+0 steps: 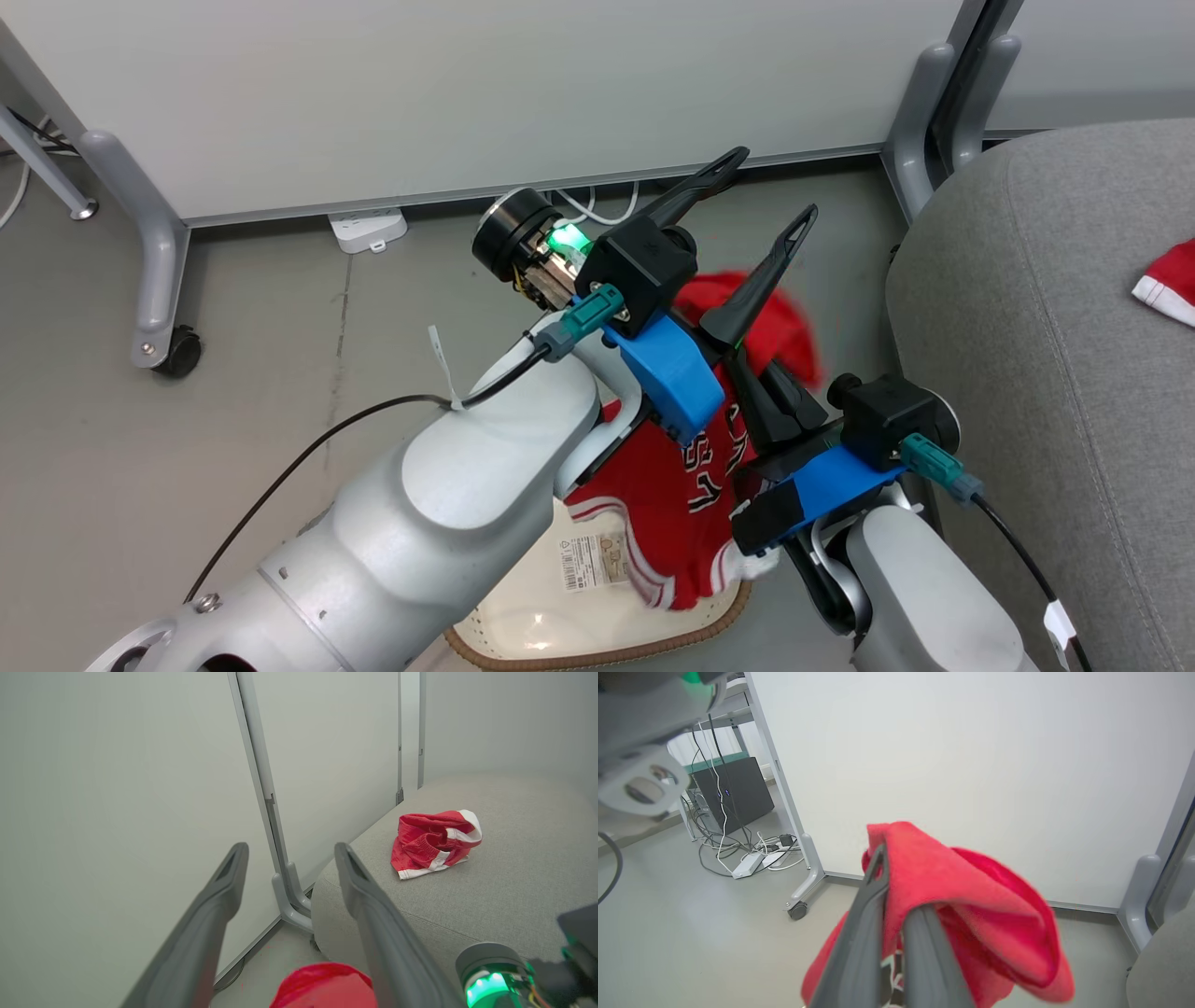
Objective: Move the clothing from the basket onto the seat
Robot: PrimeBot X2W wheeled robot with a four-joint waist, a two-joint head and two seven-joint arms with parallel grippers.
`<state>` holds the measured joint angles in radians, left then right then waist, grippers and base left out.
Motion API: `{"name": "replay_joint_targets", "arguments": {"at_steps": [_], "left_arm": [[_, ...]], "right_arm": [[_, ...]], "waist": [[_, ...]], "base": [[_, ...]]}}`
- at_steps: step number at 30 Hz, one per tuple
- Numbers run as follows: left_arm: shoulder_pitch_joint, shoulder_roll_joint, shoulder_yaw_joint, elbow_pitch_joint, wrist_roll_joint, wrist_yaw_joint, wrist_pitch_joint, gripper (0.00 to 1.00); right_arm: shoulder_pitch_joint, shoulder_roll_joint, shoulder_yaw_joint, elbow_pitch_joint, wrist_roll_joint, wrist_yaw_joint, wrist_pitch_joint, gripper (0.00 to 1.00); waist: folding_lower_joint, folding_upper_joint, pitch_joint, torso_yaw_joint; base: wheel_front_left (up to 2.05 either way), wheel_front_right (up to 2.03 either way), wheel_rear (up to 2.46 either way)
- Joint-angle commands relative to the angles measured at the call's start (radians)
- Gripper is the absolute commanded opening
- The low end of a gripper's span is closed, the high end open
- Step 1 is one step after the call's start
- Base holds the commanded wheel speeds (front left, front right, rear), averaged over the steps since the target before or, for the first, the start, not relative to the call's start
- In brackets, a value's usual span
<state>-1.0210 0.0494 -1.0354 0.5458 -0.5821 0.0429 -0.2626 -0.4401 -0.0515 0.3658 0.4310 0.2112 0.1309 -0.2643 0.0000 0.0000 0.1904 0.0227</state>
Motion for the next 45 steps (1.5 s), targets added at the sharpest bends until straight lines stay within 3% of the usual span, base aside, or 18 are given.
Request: {"name": "replay_joint_targets", "arguments": {"at_steps": [1,20,45], "left_arm": [[-0.002,0.002,0.006,0.002,0.002,0.007,-0.003,1.0],[-0.008,0.002,-0.018,0.009,0.002,0.004,-0.003,1.0],[-0.047,0.003,-0.125,0.035,-0.006,-0.004,-0.003,1.0]], "right_arm": [[-0.012,0.002,0.001,0.0,0.003,0.0,0.0,0.0],[-0.042,0.001,-0.112,-0.011,-0.022,0.0,0.0,0.0],[-0.033,-0.03,-0.39,-0.126,-0.075,0.0,0.0,0.0]], "waist": [[0.0,0.0,0.001,-0.001],[0.0,0.0,0.055,-0.065],[0.0,0.0,0.193,-0.294]], "base": [[0.0,0.0,0.0],[0.0,0.0,0.0],[0.0,0.0,0.0]]}}
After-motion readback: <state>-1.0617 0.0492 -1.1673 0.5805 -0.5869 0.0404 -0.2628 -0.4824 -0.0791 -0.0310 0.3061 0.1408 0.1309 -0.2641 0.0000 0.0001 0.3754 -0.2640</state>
